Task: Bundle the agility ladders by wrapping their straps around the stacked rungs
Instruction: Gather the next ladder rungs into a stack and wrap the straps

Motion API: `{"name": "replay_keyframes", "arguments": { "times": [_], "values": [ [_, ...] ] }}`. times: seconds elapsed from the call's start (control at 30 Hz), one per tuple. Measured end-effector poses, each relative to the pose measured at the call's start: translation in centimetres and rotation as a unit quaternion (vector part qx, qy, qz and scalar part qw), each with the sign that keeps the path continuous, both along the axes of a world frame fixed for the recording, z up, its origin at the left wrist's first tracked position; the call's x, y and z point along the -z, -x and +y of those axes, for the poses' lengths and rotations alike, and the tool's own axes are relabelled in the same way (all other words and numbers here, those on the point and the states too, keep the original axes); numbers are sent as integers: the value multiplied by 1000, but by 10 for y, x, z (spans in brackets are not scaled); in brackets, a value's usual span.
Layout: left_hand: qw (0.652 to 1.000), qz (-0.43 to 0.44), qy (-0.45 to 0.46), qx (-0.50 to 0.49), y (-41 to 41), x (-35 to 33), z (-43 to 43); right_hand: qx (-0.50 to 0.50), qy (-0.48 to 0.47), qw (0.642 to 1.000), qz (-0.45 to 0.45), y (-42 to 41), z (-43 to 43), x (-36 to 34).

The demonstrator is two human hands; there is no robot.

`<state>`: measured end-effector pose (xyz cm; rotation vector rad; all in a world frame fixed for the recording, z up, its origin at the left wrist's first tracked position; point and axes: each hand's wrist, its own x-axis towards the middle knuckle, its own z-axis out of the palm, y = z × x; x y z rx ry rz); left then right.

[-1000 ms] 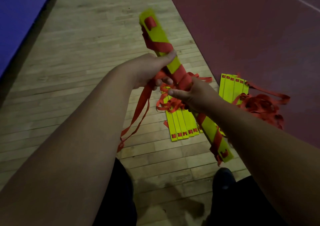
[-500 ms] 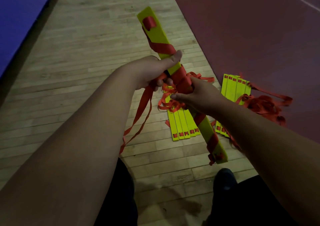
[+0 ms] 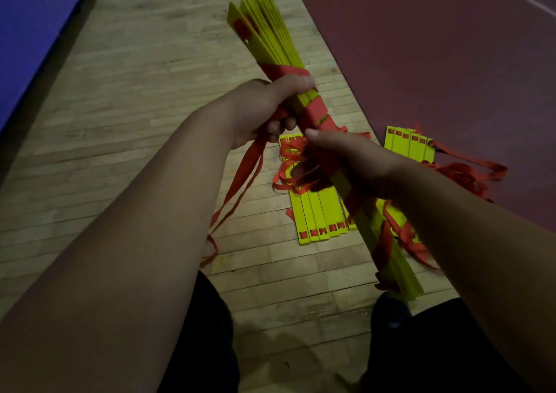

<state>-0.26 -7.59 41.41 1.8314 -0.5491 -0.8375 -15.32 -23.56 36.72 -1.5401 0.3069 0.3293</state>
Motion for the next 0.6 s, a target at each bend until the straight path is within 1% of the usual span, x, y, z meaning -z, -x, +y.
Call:
{"name": "replay_keyframes", "arguments": {
  "times": [0.03, 0.07, 0.1, 0.17, 0.23, 0.33, 0.43, 0.53, 0.6],
  "values": [
    [1000, 10, 12, 12, 0, 0, 1, -17, -55, 998, 4, 2, -1, -3],
    [999, 20, 22, 23, 1, -1, 1, -27, -89, 996, 2, 4, -3, -4],
    [999, 26, 26, 32, 1, -1, 1, -32, -101, 994, -2, 5, -3, -6],
    [999, 26, 25, 34, 1, -2, 2, -24, -87, 996, -18, 4, -4, -5],
    [999, 19, 16, 22, 1, -2, 3, 4, -49, 998, -28, 1, -5, -1],
    [1000, 20, 6, 16, -3, 0, 4, 67, 38, 996, -39, -4, -5, 10],
    [999, 23, -6, 23, -3, 0, 2, 121, 150, 980, -53, -6, -3, 19],
    [999, 2, -37, 27, 0, 4, -3, 134, 235, 961, -55, -7, -2, 23],
    [998, 5, -52, 20, 2, 9, -6, 142, 281, 948, -50, -7, 1, 26]
  ]
}}
